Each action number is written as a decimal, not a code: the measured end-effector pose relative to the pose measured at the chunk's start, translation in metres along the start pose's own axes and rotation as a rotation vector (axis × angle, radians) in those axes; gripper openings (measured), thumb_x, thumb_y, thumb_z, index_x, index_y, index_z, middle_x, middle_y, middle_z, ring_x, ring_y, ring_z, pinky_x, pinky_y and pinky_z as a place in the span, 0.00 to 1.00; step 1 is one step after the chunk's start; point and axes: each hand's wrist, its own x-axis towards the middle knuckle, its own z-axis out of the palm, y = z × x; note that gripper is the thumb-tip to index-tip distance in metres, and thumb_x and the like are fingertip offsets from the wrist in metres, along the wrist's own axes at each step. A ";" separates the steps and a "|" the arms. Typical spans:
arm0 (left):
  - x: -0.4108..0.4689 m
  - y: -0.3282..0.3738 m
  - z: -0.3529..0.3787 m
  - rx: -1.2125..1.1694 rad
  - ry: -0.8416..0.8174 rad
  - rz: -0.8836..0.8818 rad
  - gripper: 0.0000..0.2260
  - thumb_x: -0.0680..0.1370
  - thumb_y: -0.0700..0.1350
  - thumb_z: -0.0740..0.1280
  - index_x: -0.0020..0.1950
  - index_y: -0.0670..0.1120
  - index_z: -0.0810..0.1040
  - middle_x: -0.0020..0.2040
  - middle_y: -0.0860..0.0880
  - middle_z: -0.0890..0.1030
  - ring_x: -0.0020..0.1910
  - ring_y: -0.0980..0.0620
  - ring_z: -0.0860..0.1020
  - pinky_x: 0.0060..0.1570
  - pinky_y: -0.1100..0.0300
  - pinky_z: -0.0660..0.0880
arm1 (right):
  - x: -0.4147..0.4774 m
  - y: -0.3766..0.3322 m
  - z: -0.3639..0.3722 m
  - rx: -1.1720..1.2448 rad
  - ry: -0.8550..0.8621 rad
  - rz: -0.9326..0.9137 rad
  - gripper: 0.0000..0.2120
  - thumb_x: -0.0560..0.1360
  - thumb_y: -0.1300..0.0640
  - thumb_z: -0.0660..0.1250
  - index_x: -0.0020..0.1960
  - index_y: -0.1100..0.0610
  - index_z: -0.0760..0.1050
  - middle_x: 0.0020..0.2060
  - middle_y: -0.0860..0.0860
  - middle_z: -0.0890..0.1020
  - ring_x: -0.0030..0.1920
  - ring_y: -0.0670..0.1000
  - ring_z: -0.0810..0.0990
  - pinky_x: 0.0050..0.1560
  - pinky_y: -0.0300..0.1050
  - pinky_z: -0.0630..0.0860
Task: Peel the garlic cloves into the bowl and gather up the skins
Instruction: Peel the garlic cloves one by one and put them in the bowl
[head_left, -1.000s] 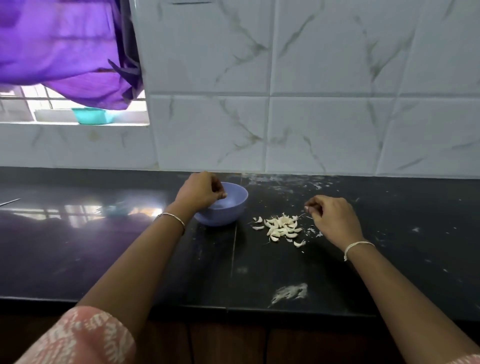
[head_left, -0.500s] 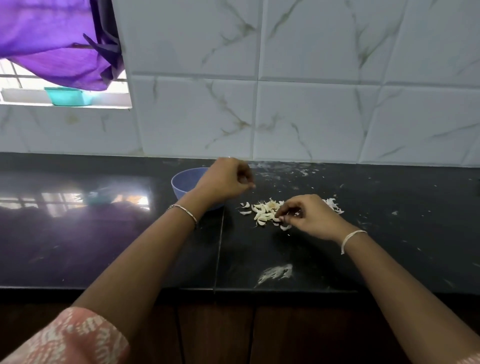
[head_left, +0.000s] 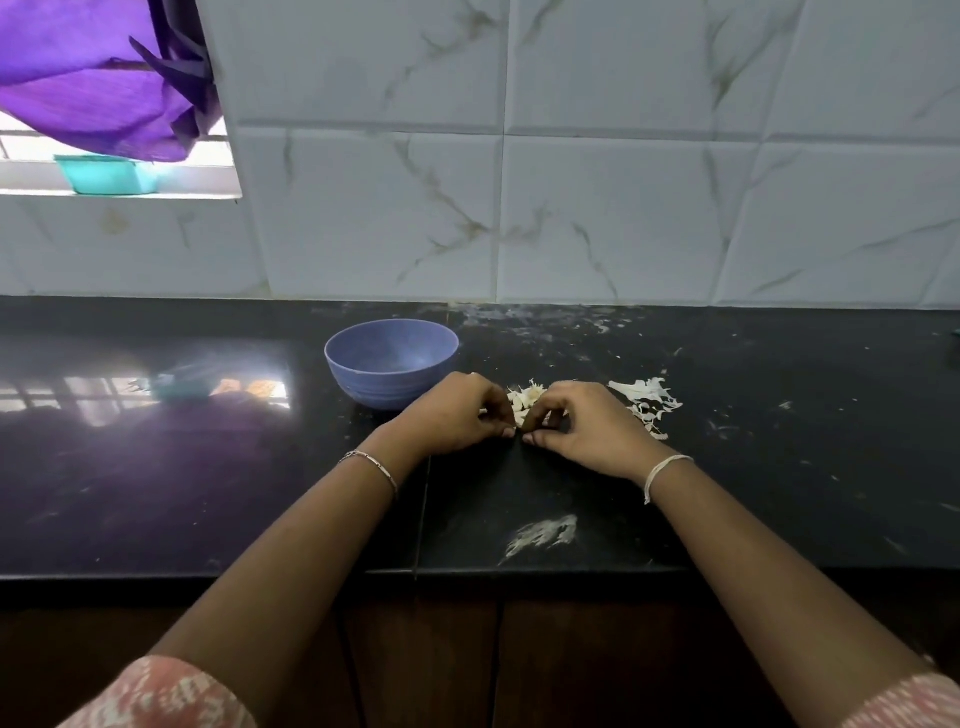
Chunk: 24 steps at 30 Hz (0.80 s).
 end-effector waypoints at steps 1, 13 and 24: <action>0.000 -0.002 0.002 0.017 0.034 0.010 0.08 0.76 0.47 0.72 0.53 0.47 0.83 0.49 0.50 0.81 0.47 0.55 0.76 0.49 0.62 0.70 | 0.000 0.000 0.001 0.044 0.040 0.021 0.06 0.70 0.56 0.76 0.42 0.46 0.82 0.40 0.44 0.81 0.42 0.46 0.79 0.47 0.48 0.78; -0.006 0.023 0.013 -1.177 0.229 -0.224 0.11 0.72 0.50 0.73 0.39 0.43 0.79 0.30 0.50 0.78 0.28 0.56 0.69 0.24 0.67 0.65 | -0.008 -0.028 -0.002 1.136 0.273 0.286 0.10 0.71 0.61 0.73 0.53 0.60 0.83 0.44 0.55 0.85 0.44 0.49 0.80 0.45 0.39 0.76; -0.003 0.019 0.018 -0.733 0.244 -0.075 0.08 0.73 0.45 0.75 0.50 0.45 0.84 0.40 0.52 0.83 0.32 0.63 0.75 0.36 0.68 0.71 | -0.010 -0.027 -0.018 1.342 0.346 0.354 0.04 0.78 0.64 0.65 0.50 0.58 0.78 0.47 0.51 0.86 0.42 0.45 0.80 0.40 0.36 0.75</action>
